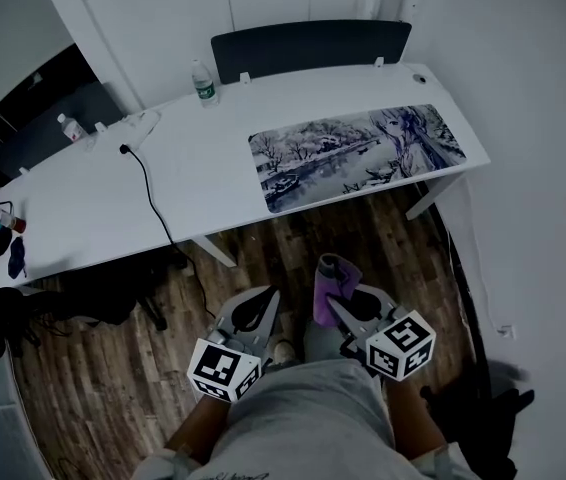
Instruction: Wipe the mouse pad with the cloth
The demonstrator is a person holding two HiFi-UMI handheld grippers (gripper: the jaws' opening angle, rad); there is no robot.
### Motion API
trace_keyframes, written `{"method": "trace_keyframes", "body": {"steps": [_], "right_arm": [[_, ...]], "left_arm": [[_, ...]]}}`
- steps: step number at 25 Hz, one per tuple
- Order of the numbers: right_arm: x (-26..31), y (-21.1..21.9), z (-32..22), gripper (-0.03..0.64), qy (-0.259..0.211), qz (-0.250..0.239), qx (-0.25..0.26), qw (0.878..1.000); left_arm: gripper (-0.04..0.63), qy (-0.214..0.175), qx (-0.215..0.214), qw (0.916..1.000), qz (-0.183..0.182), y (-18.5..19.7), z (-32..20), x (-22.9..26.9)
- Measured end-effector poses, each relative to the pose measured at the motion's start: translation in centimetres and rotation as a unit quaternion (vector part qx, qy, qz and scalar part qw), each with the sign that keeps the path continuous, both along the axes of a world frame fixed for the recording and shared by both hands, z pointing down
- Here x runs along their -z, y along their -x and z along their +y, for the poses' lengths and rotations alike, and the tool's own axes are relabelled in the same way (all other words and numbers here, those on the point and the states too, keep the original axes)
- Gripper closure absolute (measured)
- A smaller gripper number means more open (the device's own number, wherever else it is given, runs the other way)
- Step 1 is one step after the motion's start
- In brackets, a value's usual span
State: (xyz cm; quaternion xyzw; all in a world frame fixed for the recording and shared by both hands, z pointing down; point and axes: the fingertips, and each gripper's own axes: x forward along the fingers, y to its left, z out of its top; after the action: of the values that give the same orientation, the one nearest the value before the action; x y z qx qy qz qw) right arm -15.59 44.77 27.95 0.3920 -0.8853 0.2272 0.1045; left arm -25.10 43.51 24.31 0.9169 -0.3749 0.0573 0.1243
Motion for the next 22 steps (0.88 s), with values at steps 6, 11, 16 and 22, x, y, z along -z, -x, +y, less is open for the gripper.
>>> {"method": "trace_keyframes", "body": {"steps": [6,11,16,22], "right_arm": [[-1.0,-1.2,-5.5,0.523,0.007,-0.001,0.012,1.000],[-0.7,-2.6,-12.1,0.523,0.001,0.003,0.038,0.999],[-0.3,-4.8,-18.7,0.523,0.007,0.010,0.069,0.998],[0.0,-7.9,-25.3,0.523,0.012,0.008,0.096,0.995]], "left_arm": [[0.575,0.003,0.010,0.9999,0.003,-1.3,-5.3,-0.6],[0.575,0.004,0.029,0.9996,0.000,-2.6,-11.4,-0.9],[0.575,0.011,0.060,0.9982,-0.001,-4.1,-18.0,-0.5],[0.575,0.007,0.087,0.9962,-0.010,-6.9,-24.3,0.2]]}}
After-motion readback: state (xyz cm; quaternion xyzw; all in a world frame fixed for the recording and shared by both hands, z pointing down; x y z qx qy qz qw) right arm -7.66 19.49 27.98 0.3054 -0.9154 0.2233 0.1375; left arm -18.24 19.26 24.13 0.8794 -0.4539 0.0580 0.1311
